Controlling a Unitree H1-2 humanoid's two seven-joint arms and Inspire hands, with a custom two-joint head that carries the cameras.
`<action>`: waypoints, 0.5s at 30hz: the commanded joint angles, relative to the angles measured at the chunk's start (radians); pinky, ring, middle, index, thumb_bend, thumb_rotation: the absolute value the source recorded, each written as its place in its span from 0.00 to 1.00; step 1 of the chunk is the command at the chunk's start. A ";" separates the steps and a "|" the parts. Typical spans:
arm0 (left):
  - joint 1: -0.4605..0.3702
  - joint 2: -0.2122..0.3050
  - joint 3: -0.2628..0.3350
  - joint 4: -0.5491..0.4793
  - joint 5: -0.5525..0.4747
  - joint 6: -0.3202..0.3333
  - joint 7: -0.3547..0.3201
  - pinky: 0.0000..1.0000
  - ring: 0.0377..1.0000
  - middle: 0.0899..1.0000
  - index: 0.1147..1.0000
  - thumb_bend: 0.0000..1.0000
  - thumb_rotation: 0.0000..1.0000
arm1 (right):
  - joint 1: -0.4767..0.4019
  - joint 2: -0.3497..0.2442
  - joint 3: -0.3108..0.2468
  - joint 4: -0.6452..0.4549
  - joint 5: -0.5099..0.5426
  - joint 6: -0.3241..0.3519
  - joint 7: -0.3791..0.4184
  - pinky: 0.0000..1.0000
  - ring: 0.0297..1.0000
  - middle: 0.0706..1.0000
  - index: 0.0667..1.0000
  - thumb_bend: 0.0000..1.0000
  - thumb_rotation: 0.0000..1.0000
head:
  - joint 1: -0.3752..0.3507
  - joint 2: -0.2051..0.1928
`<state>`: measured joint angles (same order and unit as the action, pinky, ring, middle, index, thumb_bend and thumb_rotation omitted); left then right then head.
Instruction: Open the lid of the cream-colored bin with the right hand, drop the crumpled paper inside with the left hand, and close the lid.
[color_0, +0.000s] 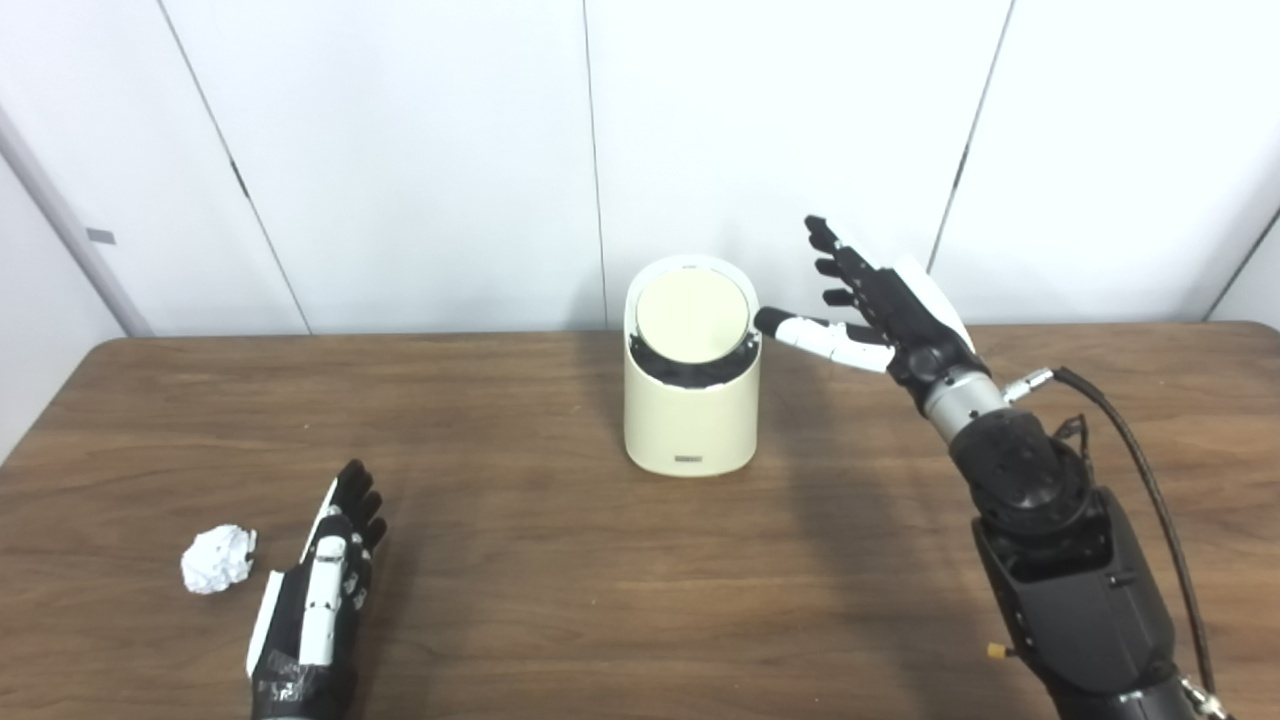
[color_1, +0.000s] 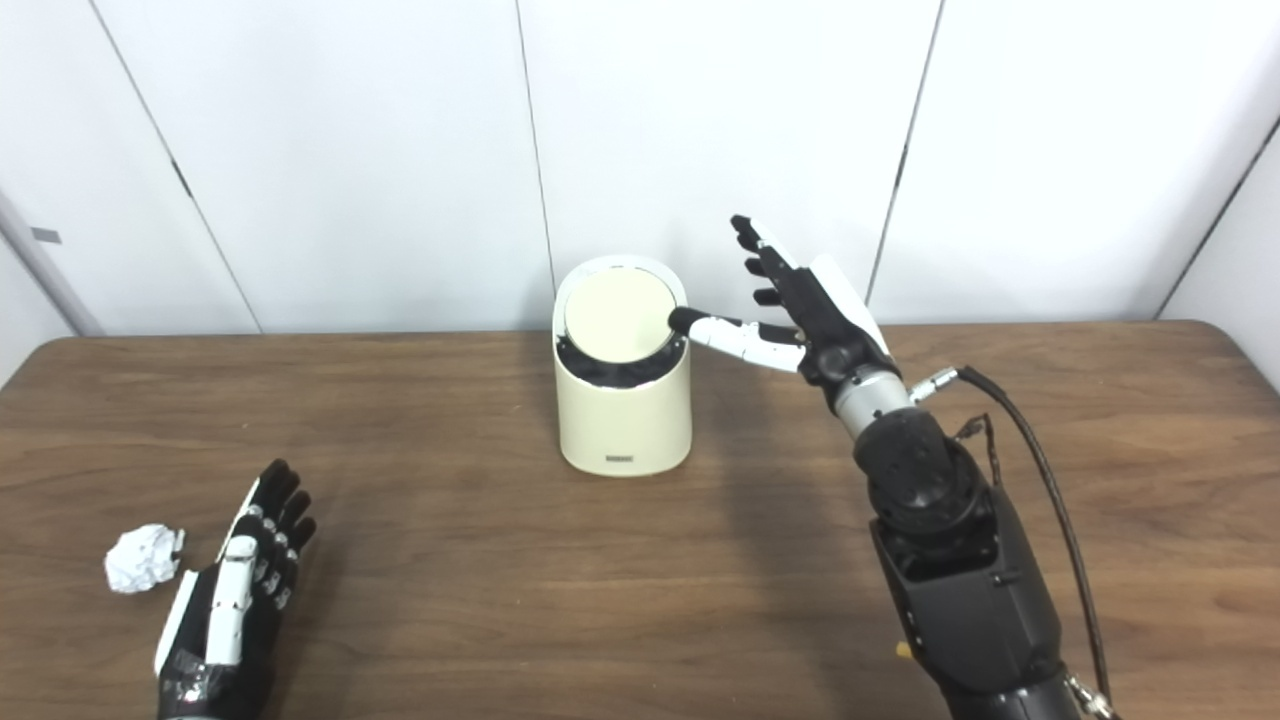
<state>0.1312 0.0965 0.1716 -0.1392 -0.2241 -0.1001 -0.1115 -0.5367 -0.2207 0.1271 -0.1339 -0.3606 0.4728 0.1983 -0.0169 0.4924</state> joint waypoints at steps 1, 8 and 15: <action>0.012 -0.014 -0.011 0.028 0.008 -0.038 0.003 1.00 1.00 1.00 1.00 0.30 0.94 | -0.070 -0.007 -0.004 -0.008 -0.010 -0.005 0.004 0.86 0.95 0.97 0.98 0.80 0.50 | 0.001 0.000; 0.015 -0.017 -0.012 0.022 -0.003 -0.032 0.003 1.00 1.00 1.00 1.00 0.30 0.91 | -0.123 -0.018 0.029 0.049 -0.042 -0.010 0.002 0.83 0.95 0.97 0.97 0.87 0.44 | 0.001 -0.002; 0.016 -0.018 -0.017 0.031 0.008 -0.044 0.004 1.00 1.00 1.00 1.00 0.31 0.89 | -0.186 -0.035 0.069 0.107 -0.072 -0.016 0.013 0.81 0.94 0.97 0.97 0.87 0.41 | 0.002 0.001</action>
<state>0.1317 0.0964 0.1671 -0.1373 -0.2236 -0.1121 -0.1119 -0.6536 -0.2356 0.1969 -0.0125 -0.4203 0.4720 0.2069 -0.0138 0.4924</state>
